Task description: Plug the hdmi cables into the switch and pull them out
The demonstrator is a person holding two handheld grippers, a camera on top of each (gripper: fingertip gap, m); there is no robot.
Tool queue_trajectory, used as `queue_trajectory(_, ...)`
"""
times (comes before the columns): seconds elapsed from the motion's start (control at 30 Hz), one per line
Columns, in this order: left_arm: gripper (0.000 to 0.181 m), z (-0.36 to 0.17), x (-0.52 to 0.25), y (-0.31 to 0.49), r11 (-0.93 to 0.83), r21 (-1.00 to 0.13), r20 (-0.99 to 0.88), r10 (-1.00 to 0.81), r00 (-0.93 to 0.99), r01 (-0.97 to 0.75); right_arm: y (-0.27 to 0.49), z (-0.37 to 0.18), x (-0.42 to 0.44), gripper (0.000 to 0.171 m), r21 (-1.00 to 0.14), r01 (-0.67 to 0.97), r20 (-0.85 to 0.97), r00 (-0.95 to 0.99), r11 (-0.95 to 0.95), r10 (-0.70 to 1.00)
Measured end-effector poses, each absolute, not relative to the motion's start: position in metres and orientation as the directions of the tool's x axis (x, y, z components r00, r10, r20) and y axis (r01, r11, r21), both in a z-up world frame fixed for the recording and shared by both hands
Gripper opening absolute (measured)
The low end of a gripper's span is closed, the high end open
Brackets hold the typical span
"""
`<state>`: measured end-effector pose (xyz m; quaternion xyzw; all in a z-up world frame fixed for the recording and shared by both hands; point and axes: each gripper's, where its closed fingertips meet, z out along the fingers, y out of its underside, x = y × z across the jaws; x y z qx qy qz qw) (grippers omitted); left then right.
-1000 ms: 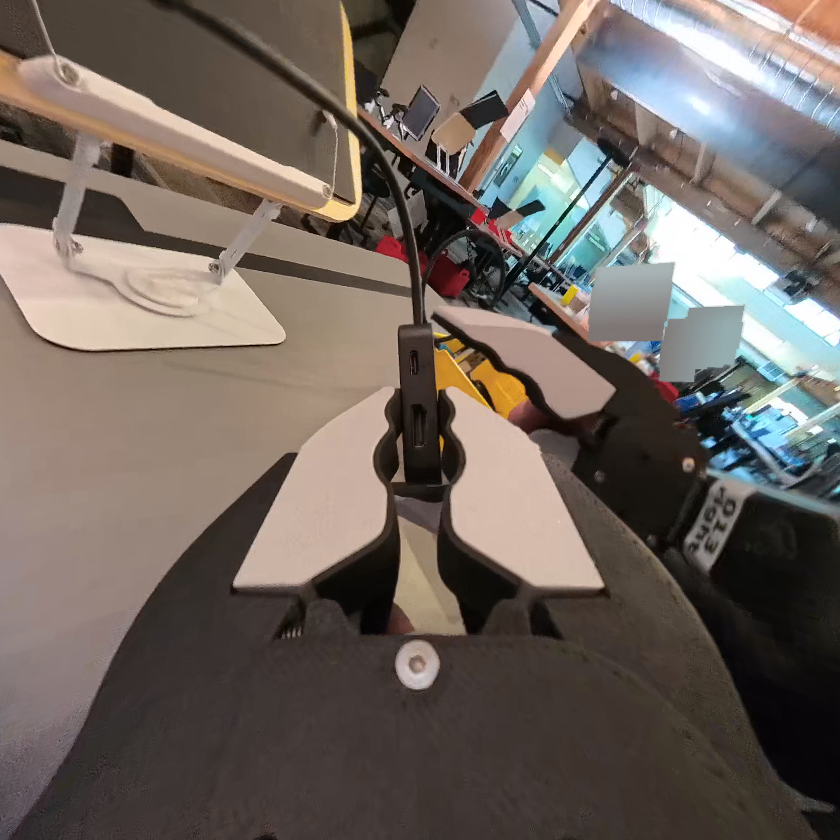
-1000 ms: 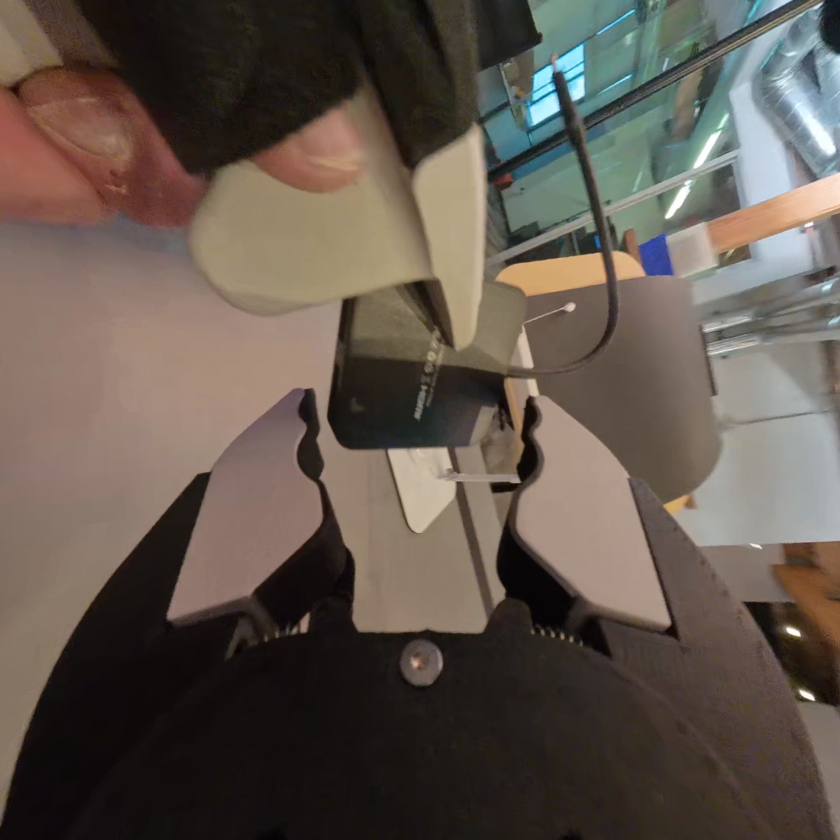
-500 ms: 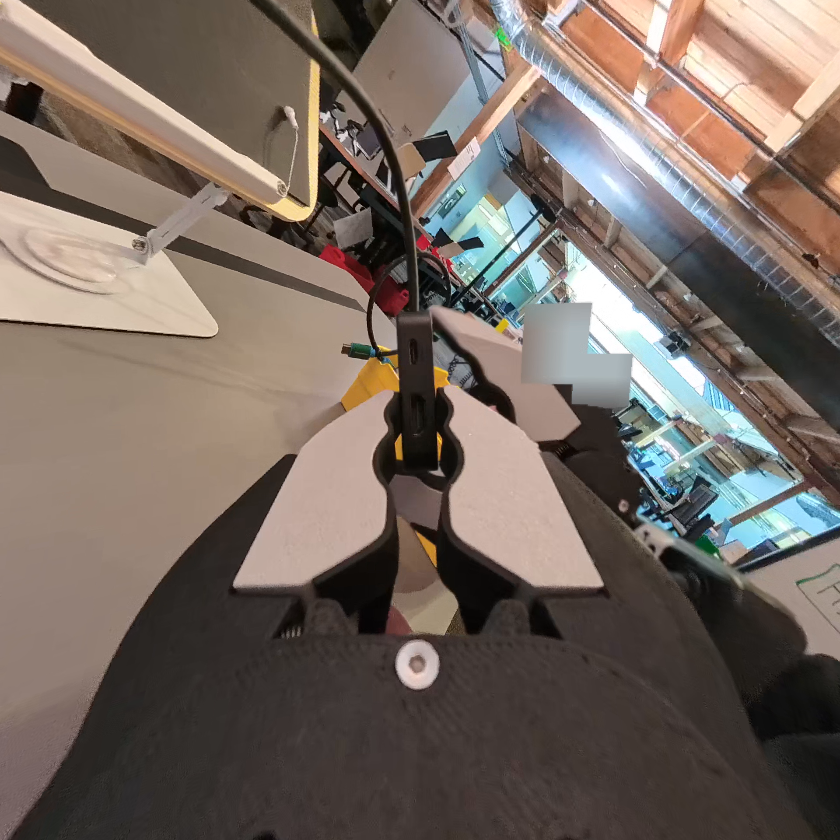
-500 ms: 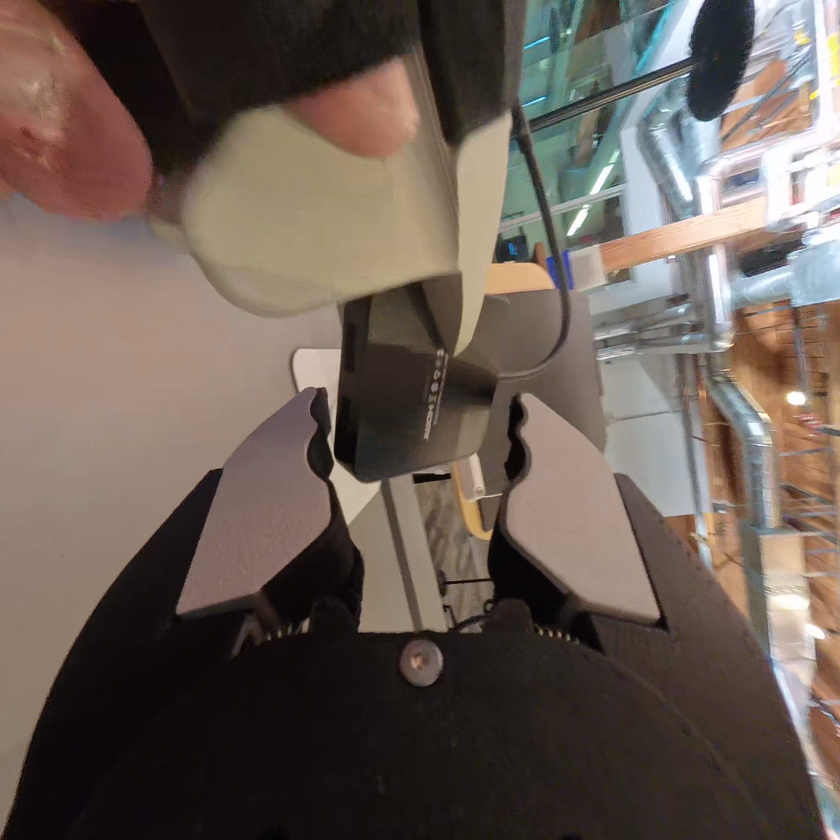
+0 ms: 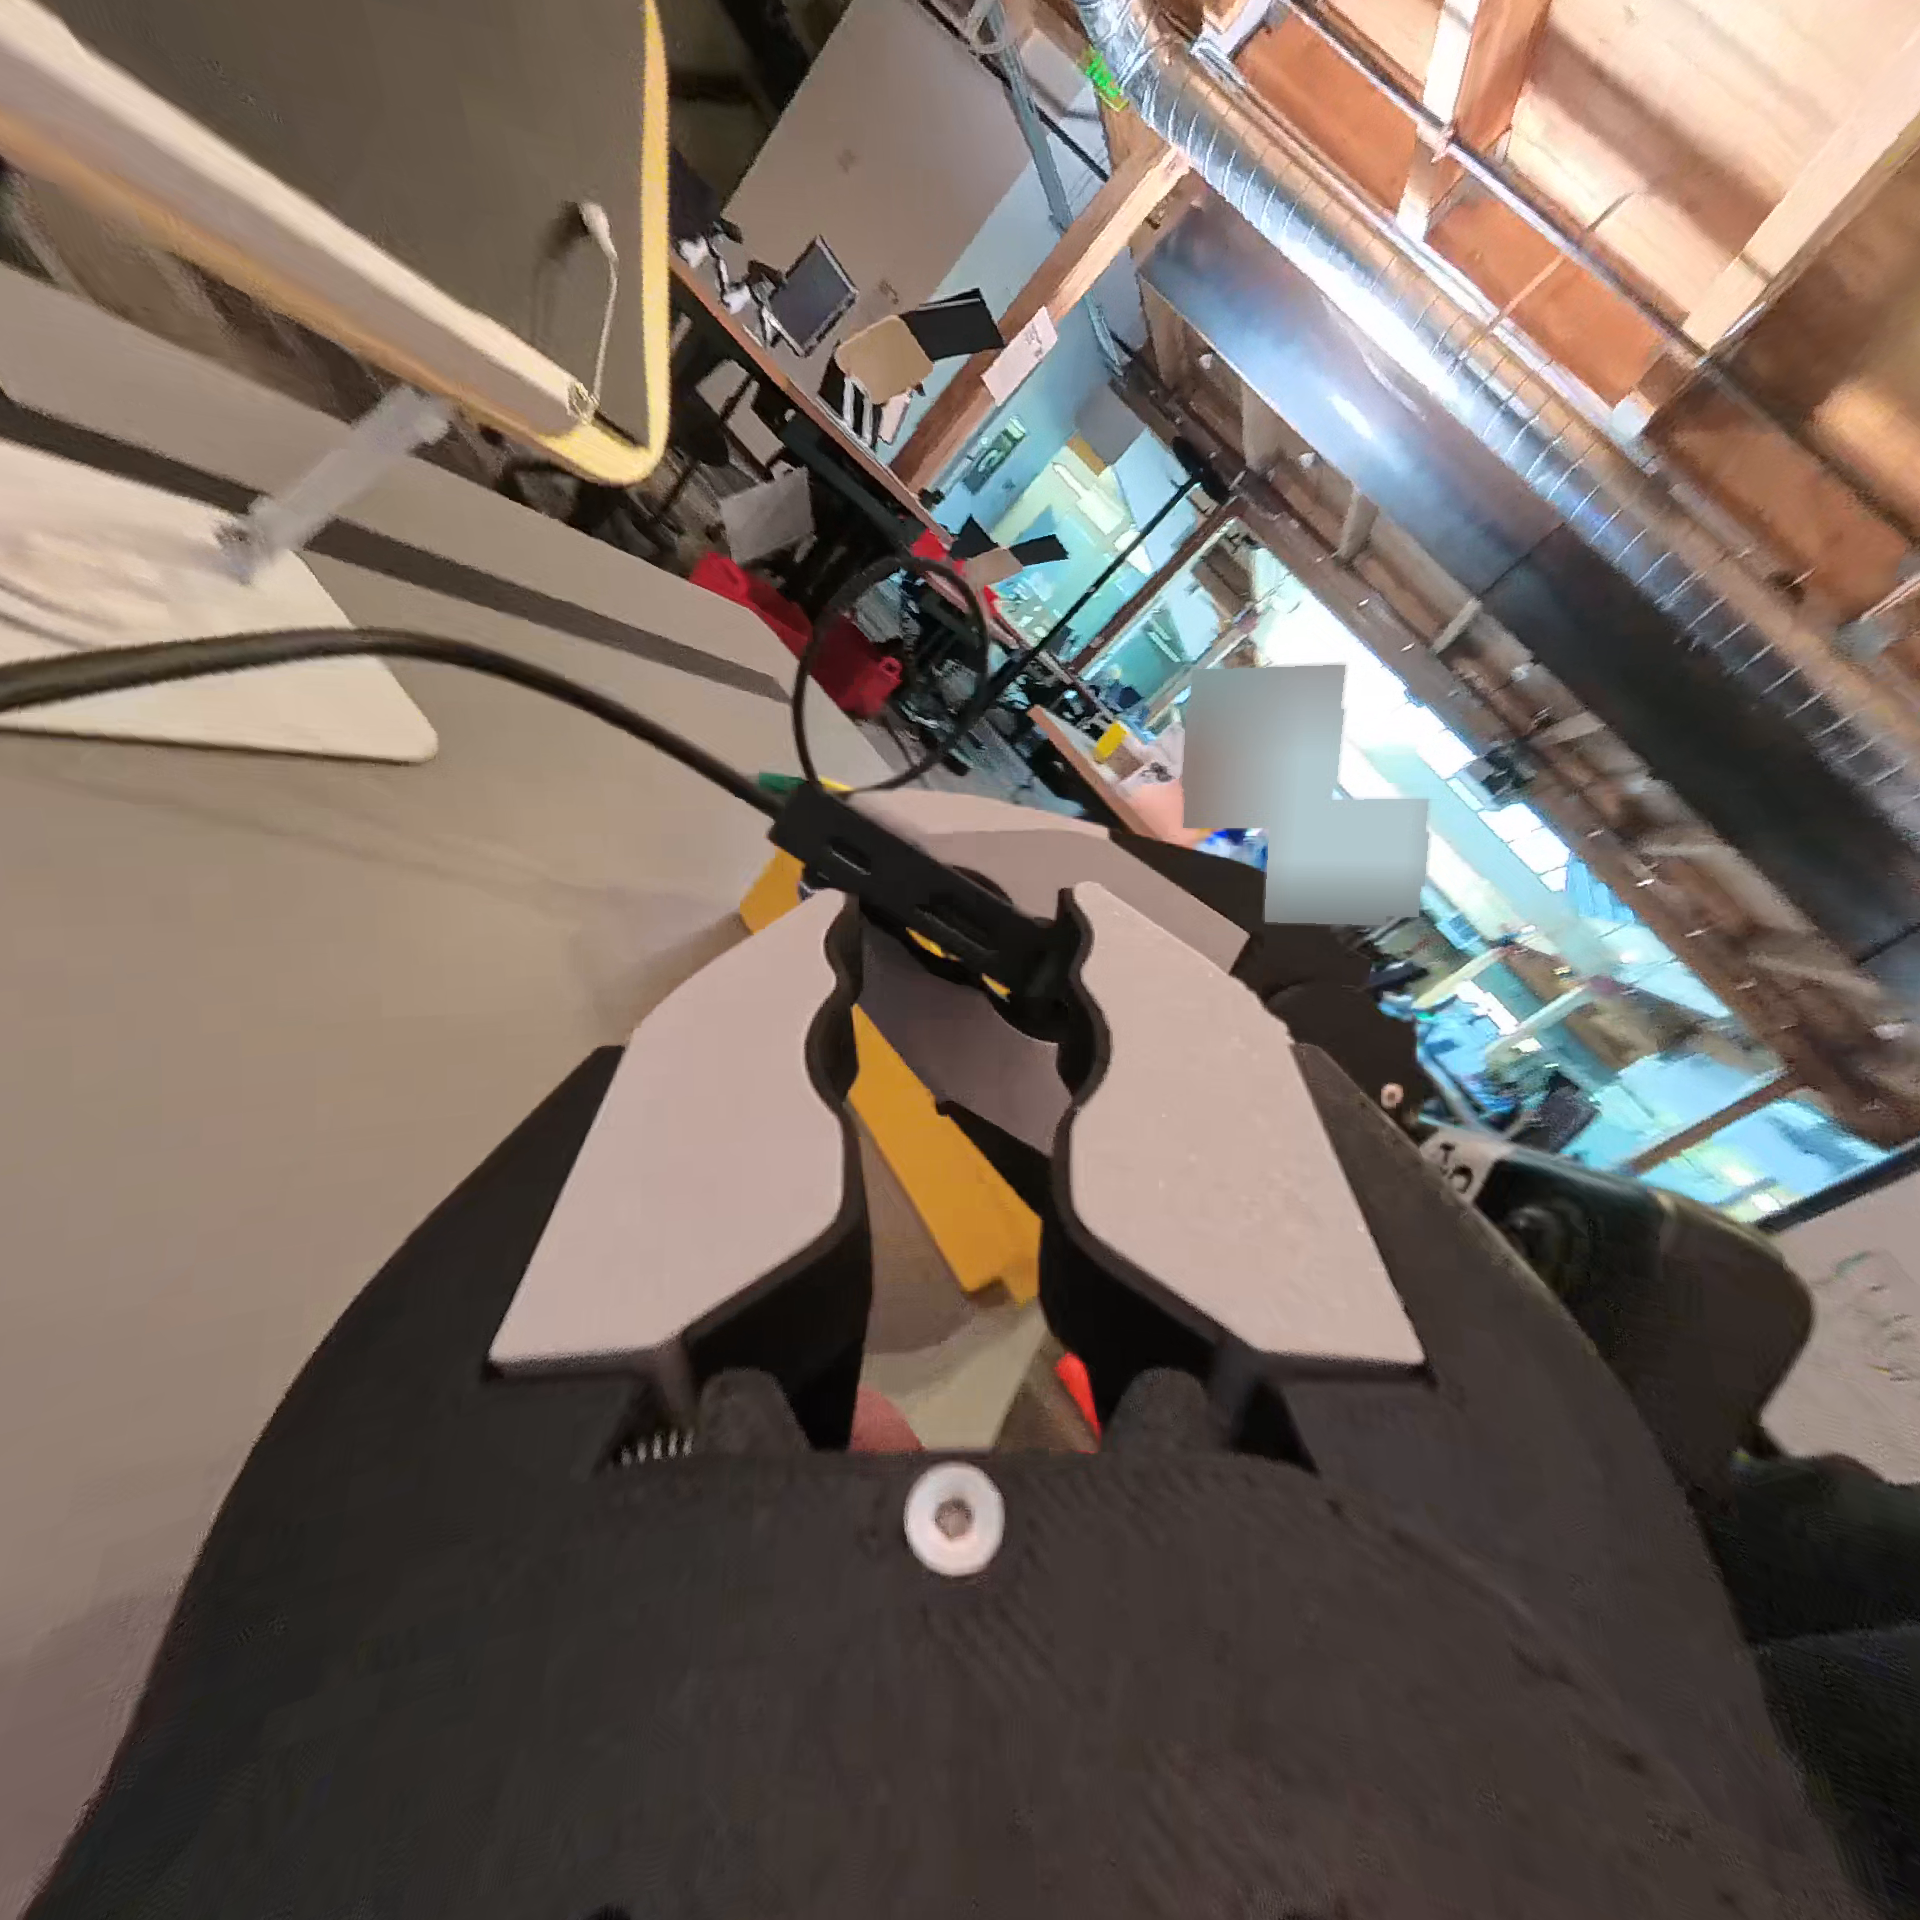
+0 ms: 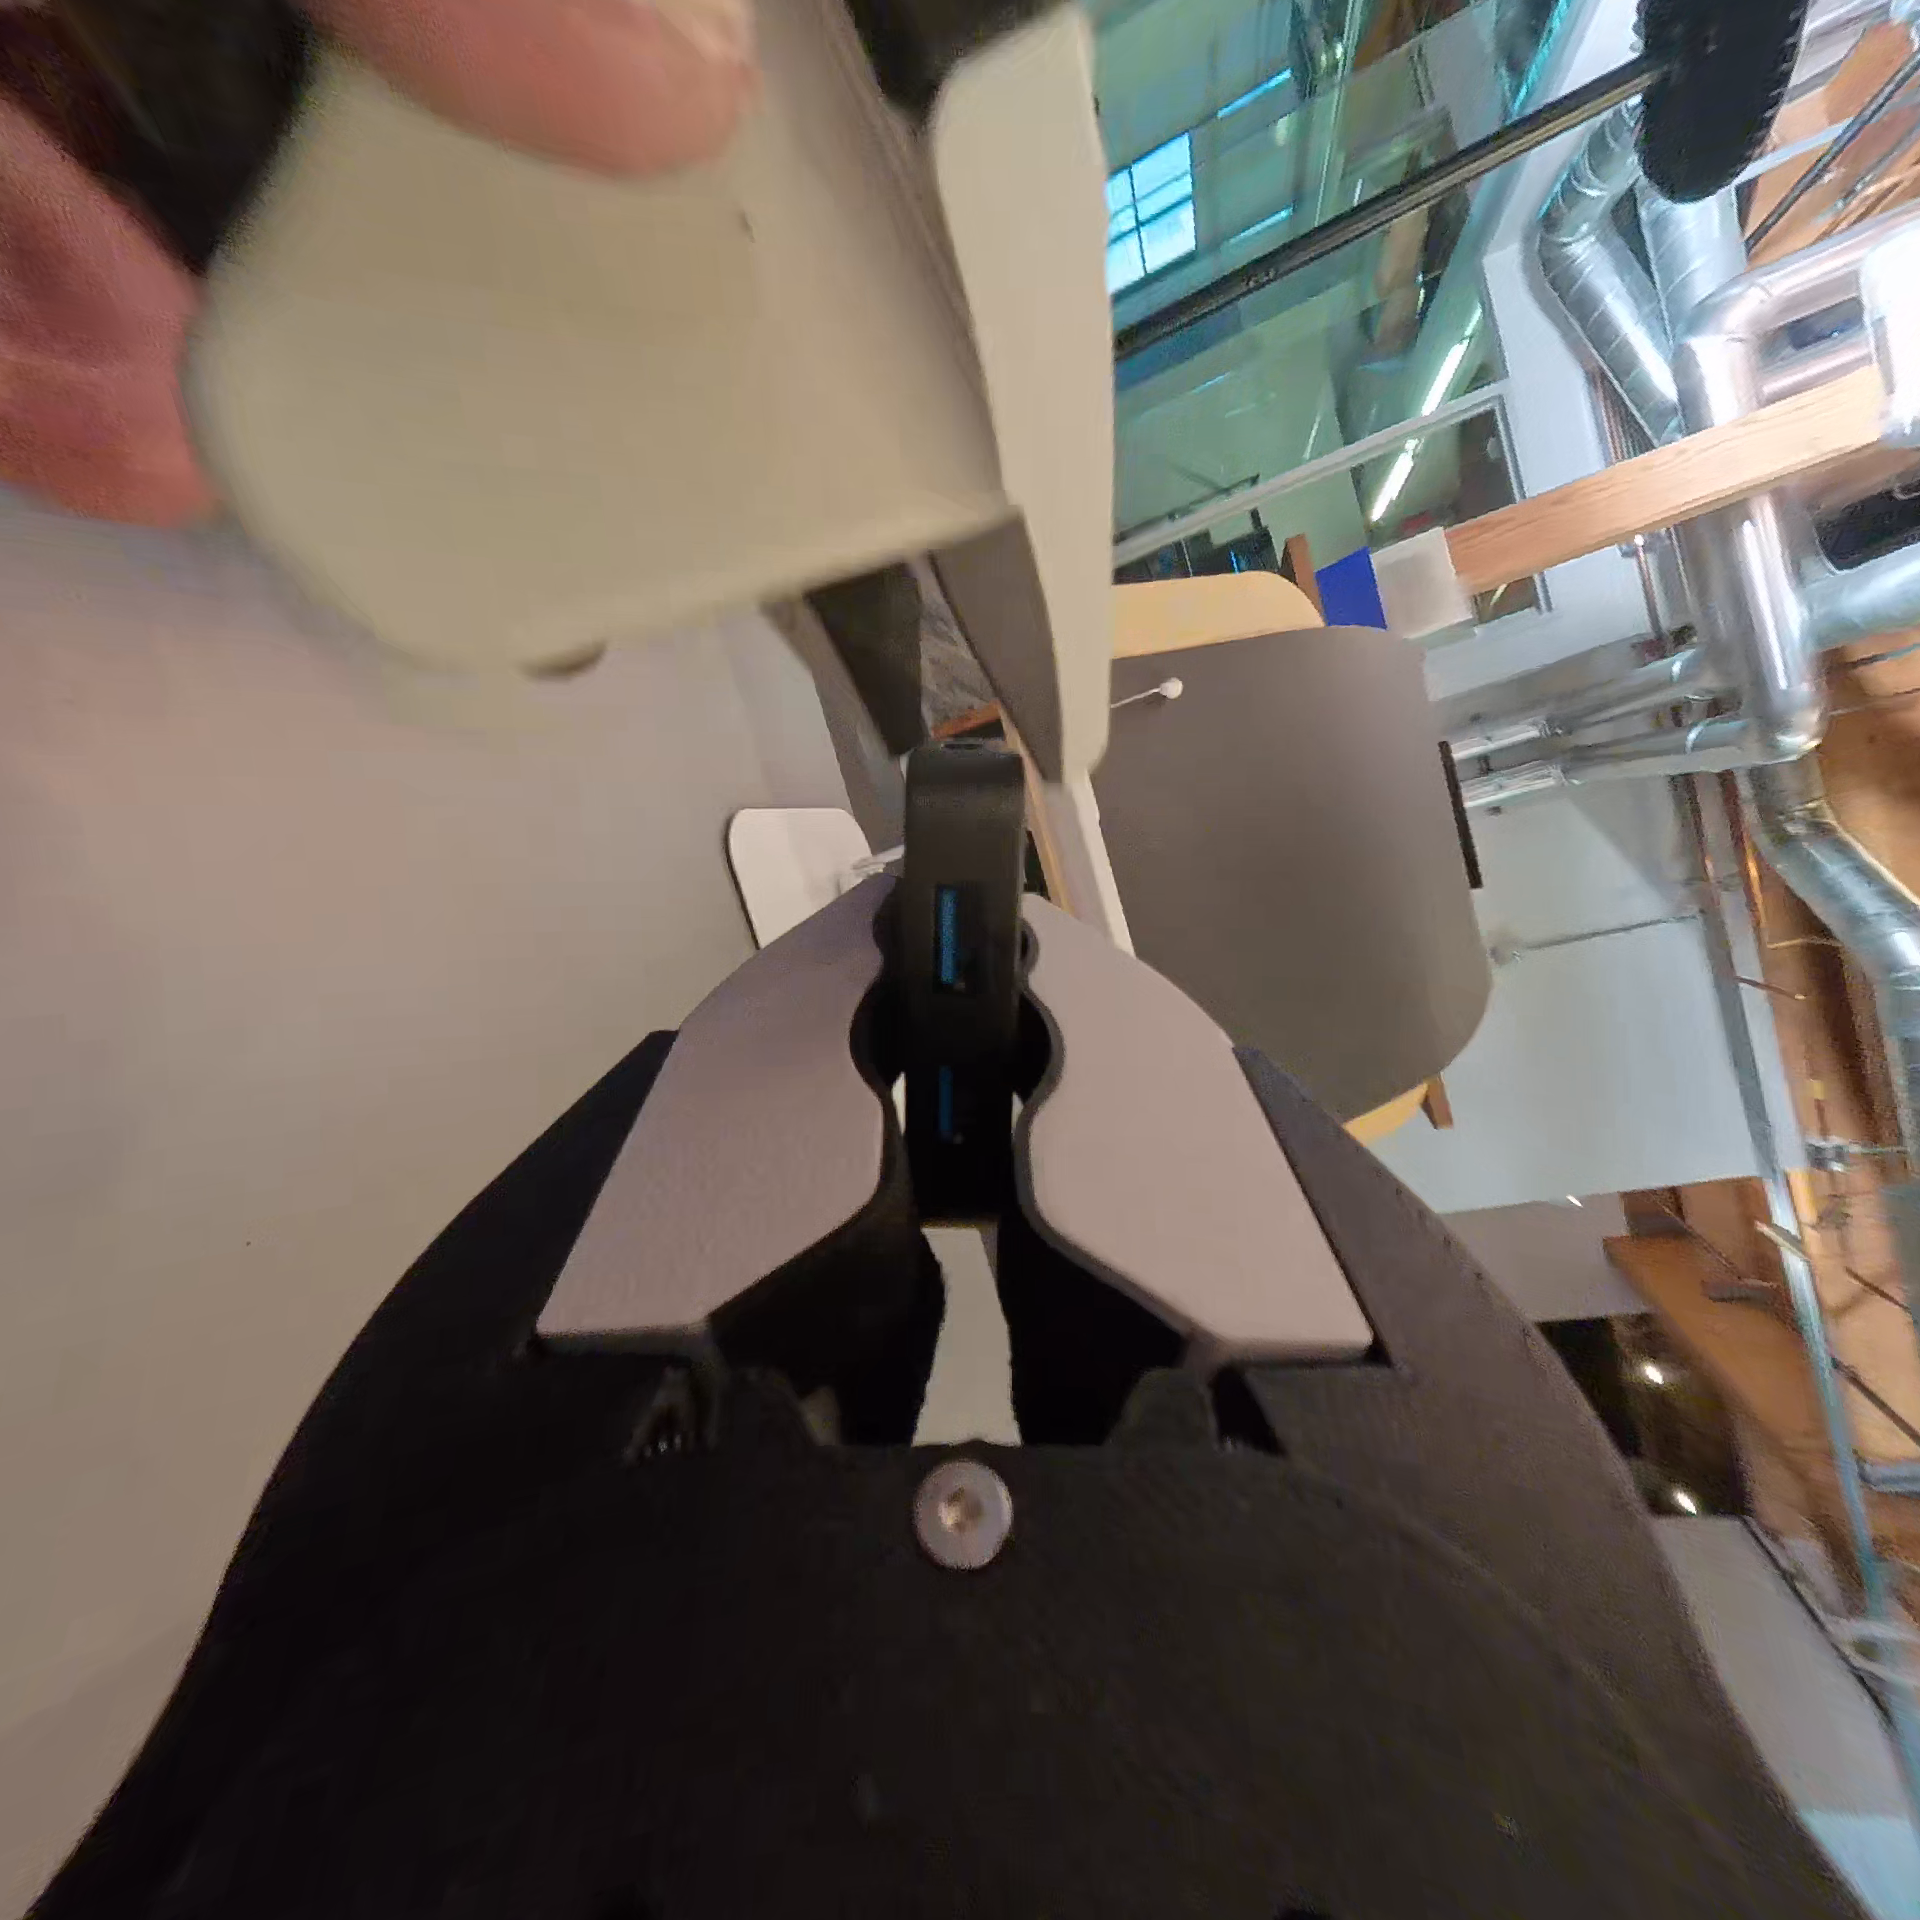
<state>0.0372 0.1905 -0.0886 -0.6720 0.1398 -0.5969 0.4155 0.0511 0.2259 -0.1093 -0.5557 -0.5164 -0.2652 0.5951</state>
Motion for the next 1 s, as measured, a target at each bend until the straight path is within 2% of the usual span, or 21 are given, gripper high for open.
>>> queue_trajectory(0.1,0.032,-0.085,0.030,0.195,-0.505,-0.836,0.548,-0.762,0.345,0.212,0.226,-0.111,0.057,0.012,-0.520,0.812,0.836,0.421,0.264,0.351)
queue_trajectory(0.17,0.030,-0.078,0.026,0.196,-0.429,-0.893,0.447,-0.815,0.369,0.135,0.229,-0.113,0.064,0.013,-0.545,0.796,0.818,0.437,0.263,0.374)
queue_trajectory(0.27,0.037,-0.068,0.013,0.202,-0.220,-0.970,0.159,-0.896,0.414,-0.104,0.234,-0.120,0.072,0.013,-0.564,0.792,0.799,0.452,0.233,0.397)
queue_trajectory(0.3,0.045,-0.066,0.004,0.207,-0.132,-0.967,0.029,-0.906,0.423,-0.217,0.235,-0.123,0.072,0.013,-0.567,0.793,0.794,0.454,0.222,0.404)
queue_trajectory(0.37,0.048,-0.060,-0.026,0.223,0.037,-0.908,-0.244,-0.857,0.455,-0.417,0.236,-0.126,0.071,0.012,-0.572,0.791,0.788,0.455,0.218,0.415)
queue_trajectory(0.4,0.050,-0.060,-0.044,0.229,0.066,-0.863,-0.327,-0.827,0.456,-0.500,0.237,-0.128,0.071,0.013,-0.568,0.794,0.789,0.451,0.215,0.417)
queue_trajectory(0.53,0.049,-0.089,-0.116,0.244,0.006,-0.660,-0.477,-0.775,0.413,-0.752,0.237,-0.134,0.069,0.013,-0.563,0.800,0.786,0.440,0.209,0.434)
queue_trajectory(0.6,0.046,-0.120,-0.151,0.246,-0.068,-0.546,-0.483,-0.789,0.379,-0.835,0.239,-0.138,0.068,0.013,-0.557,0.806,0.786,0.433,0.202,0.441)
queue_trajectory(0.7,0.042,-0.171,-0.186,0.241,-0.193,-0.432,-0.394,-0.838,0.377,-0.881,0.239,-0.142,0.068,0.013,-0.559,0.806,0.780,0.430,0.196,0.455)
queue_trajectory(0.8,0.038,-0.205,-0.206,0.238,-0.227,-0.343,-0.371,-0.859,0.353,-0.912,0.240,-0.143,0.069,0.013,-0.563,0.804,0.775,0.434,0.190,0.460)
queue_trajectory(0.9,0.036,-0.231,-0.217,0.237,-0.031,-0.187,-0.473,-0.873,0.118,-0.982,0.241,-0.145,0.071,0.013,-0.564,0.804,0.772,0.434,0.186,0.464)
queue_trajectory(1.0,0.036,-0.244,-0.208,0.238,0.057,-0.199,-0.500,-0.865,0.051,-0.978,0.242,-0.146,0.073,0.013,-0.571,0.801,0.766,0.440,0.180,0.469)
